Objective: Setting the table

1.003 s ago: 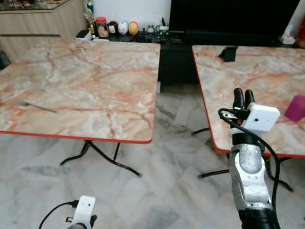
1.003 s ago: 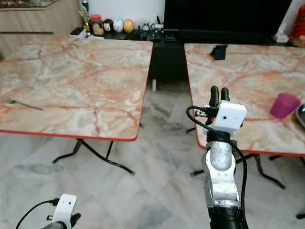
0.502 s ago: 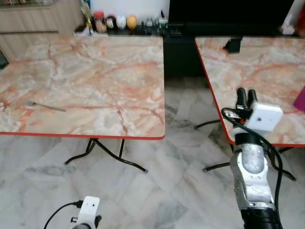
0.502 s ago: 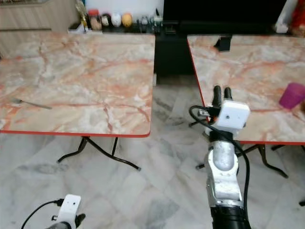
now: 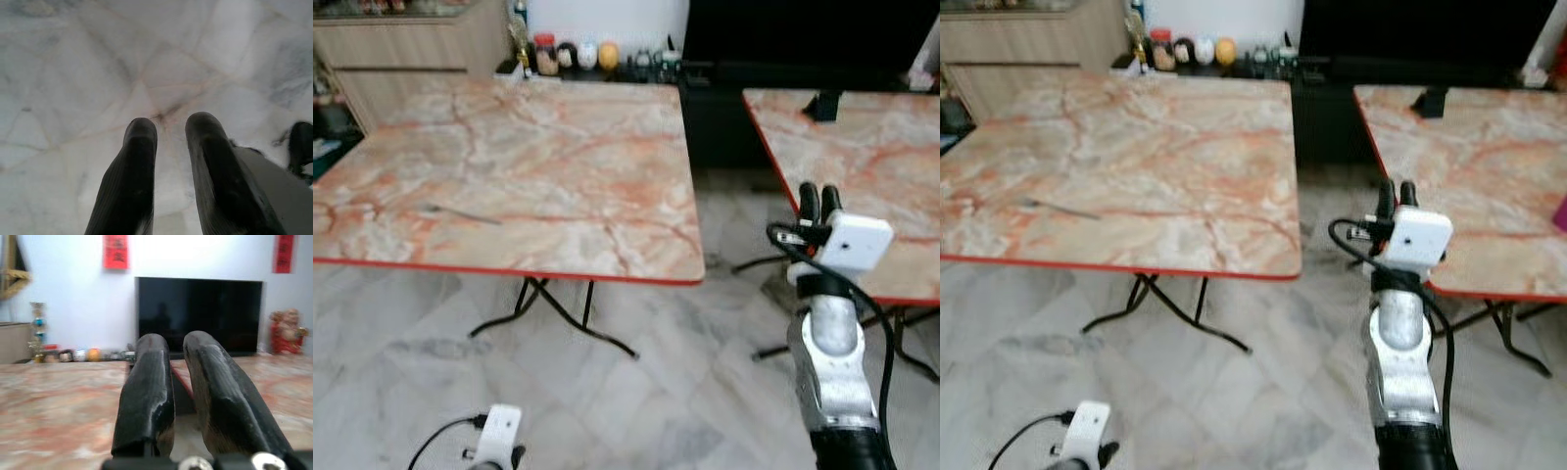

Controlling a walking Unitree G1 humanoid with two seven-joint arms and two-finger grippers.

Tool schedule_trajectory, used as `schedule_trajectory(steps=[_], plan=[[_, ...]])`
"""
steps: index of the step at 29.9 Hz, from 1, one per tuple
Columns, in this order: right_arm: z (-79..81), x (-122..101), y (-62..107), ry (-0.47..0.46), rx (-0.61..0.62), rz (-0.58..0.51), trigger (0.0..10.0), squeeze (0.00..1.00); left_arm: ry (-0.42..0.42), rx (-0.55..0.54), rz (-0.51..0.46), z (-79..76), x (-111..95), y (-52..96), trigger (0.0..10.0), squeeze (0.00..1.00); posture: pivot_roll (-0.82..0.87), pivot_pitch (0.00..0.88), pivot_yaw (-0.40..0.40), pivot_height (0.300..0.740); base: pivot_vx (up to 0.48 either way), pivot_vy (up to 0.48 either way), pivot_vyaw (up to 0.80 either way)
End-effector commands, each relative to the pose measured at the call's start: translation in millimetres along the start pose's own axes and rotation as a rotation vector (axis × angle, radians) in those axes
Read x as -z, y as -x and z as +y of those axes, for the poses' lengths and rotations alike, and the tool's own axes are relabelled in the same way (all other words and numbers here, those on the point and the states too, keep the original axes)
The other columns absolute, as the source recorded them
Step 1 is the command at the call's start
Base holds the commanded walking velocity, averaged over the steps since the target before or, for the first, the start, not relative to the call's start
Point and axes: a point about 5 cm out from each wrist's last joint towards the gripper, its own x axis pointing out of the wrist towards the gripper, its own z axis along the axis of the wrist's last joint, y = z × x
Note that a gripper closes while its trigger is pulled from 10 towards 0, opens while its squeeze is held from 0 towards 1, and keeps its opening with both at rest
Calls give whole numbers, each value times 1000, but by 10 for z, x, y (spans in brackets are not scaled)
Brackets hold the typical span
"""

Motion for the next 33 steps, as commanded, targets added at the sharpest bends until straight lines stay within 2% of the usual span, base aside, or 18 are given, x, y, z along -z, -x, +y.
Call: schedule_trajectory(steps=[1, 13, 24, 33], plan=[[-33, -25, -13, 12, 5, -12, 10000, 0, 1, 0, 6, -5, -1, -2, 10000, 0, 43, 0, -26, 727, 0, 285, 0], [-8, -19, -17, 6, -3, -10, 10000, 0, 3, -2, 5, 0, -3, -2, 10000, 0, 49, 0, -27, 727, 0, 283, 0], [-88, 18, 8, 23, 22, 7, 10000, 0, 3, -6, 0, 15, -27, -7, 10000, 0, 39, 0, -15, 727, 0, 283, 0], [-81, 20, 8, 22, 25, 7, 10000, 0, 2, -9, -1, 24, -33, -7, 10000, 0, 43, 0, -15, 727, 0, 282, 0]])
